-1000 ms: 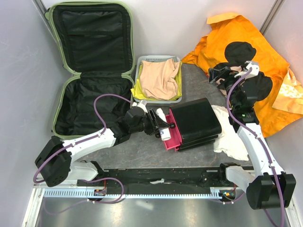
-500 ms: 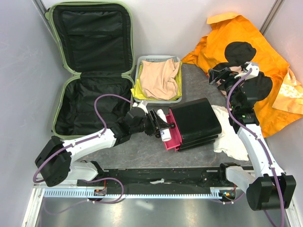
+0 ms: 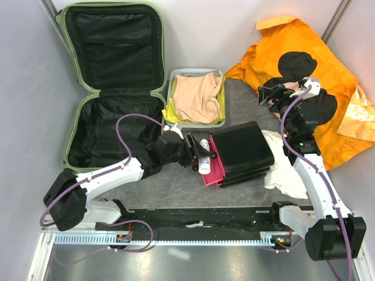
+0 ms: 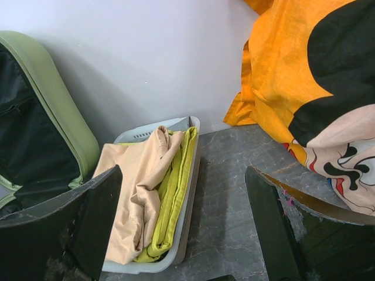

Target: Open, take out, and arrange the luggage

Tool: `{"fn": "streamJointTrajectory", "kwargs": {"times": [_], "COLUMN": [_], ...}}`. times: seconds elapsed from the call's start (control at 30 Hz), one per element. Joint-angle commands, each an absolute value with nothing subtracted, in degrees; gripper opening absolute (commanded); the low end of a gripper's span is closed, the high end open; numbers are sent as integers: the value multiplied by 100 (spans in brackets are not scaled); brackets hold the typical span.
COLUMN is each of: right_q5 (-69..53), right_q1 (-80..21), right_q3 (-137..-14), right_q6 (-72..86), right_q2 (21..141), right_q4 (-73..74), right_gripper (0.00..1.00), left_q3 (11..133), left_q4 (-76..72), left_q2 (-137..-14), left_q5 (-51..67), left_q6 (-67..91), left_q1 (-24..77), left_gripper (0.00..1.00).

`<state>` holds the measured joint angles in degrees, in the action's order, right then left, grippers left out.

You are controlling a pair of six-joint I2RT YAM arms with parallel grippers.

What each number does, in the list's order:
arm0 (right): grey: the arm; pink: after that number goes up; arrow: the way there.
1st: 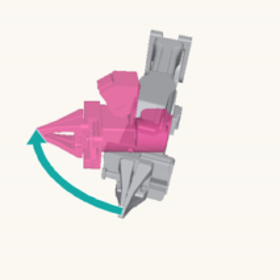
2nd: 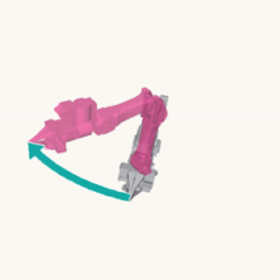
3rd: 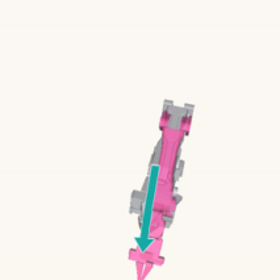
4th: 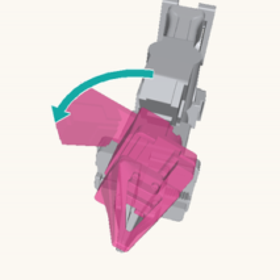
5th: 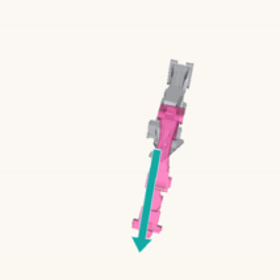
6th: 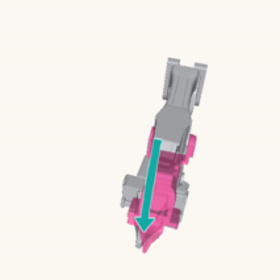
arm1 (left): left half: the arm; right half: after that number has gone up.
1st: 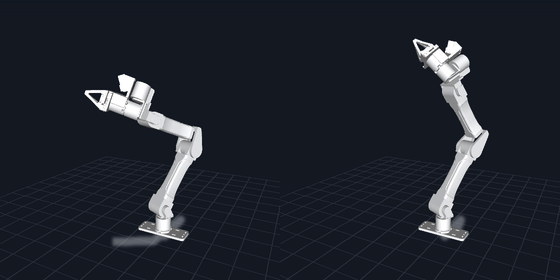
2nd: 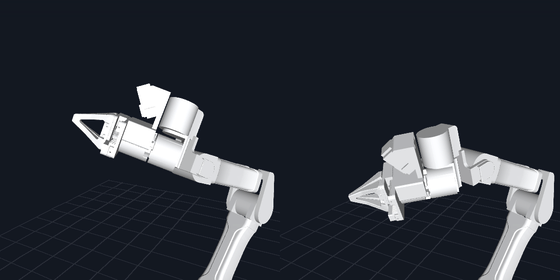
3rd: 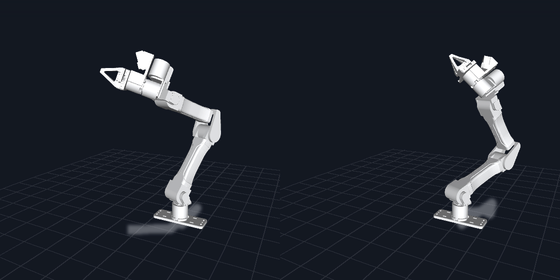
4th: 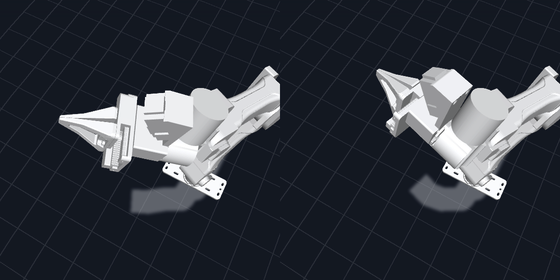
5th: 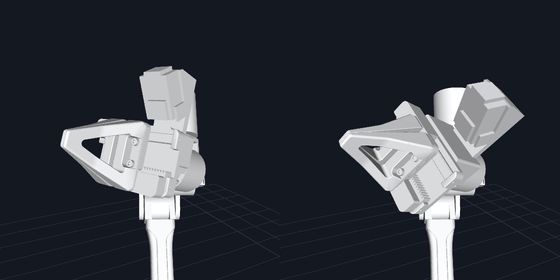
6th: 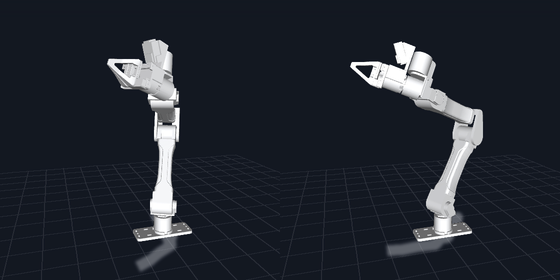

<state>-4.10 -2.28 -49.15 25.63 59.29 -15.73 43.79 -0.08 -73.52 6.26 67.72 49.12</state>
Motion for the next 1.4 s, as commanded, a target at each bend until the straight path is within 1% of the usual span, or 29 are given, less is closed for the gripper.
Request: {"fn": "streamJointTrajectory", "kwargs": {"times": [0.0,0.13,0.47,0.5,0.87,1.07,1.17,1.2,1.3,1.37], "right_q5": [-387,-413,-527,-545,-633,-650,-694,-712,-729,-729], "right_q1": [-246,-246,-246,-237,-246,-246,-237,-246,-237,-246], "right_q3": [-4904,-4904,-4887,-4878,-4860,-4860,-4843,-4843,-4843,-4843], "right_q6": [2522,2540,2663,2689,2777,2795,2839,2848,2865,2865], "right_q2": [5827,5862,5977,5985,6073,6082,6126,6135,6135,6135], "right_q4": [-1705,-1749,-1881,-1898,-2004,-2013,-2057,-2065,-2083,-2083], "right_gripper": [94,94,94,94,94,94,94,94,94,94], "left_q3": [4992,5150,5098,5072,4957,4878,4939,4957,4992,4992], "left_q4": [-212,-36,325,325,395,571,571,580,580,667], "left_q2": [-7251,-7233,-7304,-7295,-7444,-7436,-7365,-7339,-7225,-7146], "left_q5": [431,352,571,589,844,879,809,791,660,519], "left_q6": [6320,6144,6012,6020,5863,5696,5590,5555,5476,5406], "left_q1": [4992,5001,5115,5124,5194,5282,5300,5300,5300,5309], "left_gripper": [71,69,58,56,49,51,55,58,63,65]}}
